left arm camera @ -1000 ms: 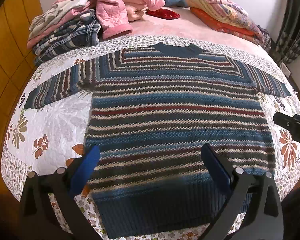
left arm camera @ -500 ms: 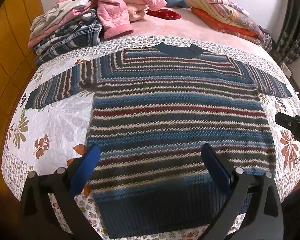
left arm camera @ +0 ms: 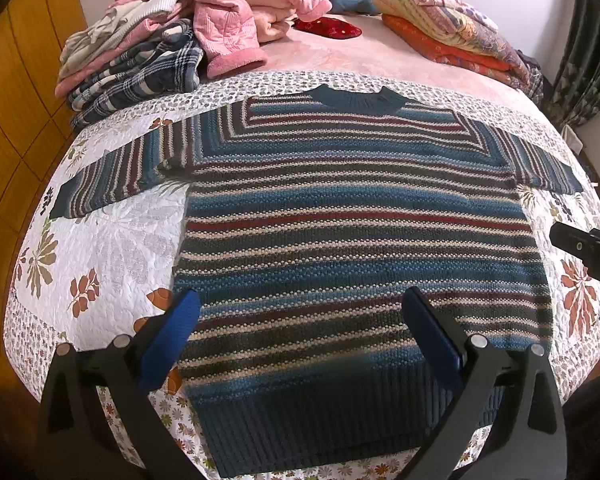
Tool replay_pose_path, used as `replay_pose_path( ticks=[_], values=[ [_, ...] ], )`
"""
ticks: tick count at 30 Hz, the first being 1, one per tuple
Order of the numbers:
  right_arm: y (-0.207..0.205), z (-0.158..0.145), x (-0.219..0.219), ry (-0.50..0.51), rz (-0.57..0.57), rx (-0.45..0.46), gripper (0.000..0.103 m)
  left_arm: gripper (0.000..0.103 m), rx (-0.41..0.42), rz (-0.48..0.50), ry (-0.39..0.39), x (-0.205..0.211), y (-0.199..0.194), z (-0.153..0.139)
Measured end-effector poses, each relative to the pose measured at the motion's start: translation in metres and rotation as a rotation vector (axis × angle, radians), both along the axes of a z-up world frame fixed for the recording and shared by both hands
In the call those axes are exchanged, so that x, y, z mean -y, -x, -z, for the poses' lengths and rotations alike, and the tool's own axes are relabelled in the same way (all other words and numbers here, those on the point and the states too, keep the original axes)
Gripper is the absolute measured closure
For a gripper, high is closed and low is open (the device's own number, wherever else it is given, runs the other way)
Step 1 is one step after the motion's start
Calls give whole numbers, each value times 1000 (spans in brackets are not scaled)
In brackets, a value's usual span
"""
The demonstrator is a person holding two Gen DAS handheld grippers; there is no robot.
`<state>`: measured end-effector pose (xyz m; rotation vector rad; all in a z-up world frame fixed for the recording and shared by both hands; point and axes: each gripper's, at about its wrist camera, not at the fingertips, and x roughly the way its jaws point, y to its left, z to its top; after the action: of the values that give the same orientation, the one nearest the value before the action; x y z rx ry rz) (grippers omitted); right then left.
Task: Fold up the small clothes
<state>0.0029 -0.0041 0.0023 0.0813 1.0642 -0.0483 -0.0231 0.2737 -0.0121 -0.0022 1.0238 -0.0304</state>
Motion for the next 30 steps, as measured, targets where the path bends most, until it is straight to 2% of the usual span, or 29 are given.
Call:
replay_pose_path(
  ticks=[17,20,23,26,30],
  values=[
    [-8,2,7,0,-3,-10,4,3,-3,-1,-4,-3,-3,2],
    [-27,0,25,1,13,-37,4,3,-12,-7,-15,-1,-10,8],
    [-49,-1,61,-38,97,-58,4,3,-40,-15,-49,2,-23,15],
    [-82,7,109,-105,178,-113,4,3,-21,-25,-59,9,-36,12],
    [-120,27,174,-107,284,-163,4,3,4,-19,-57,34,-67,8]
  ],
)
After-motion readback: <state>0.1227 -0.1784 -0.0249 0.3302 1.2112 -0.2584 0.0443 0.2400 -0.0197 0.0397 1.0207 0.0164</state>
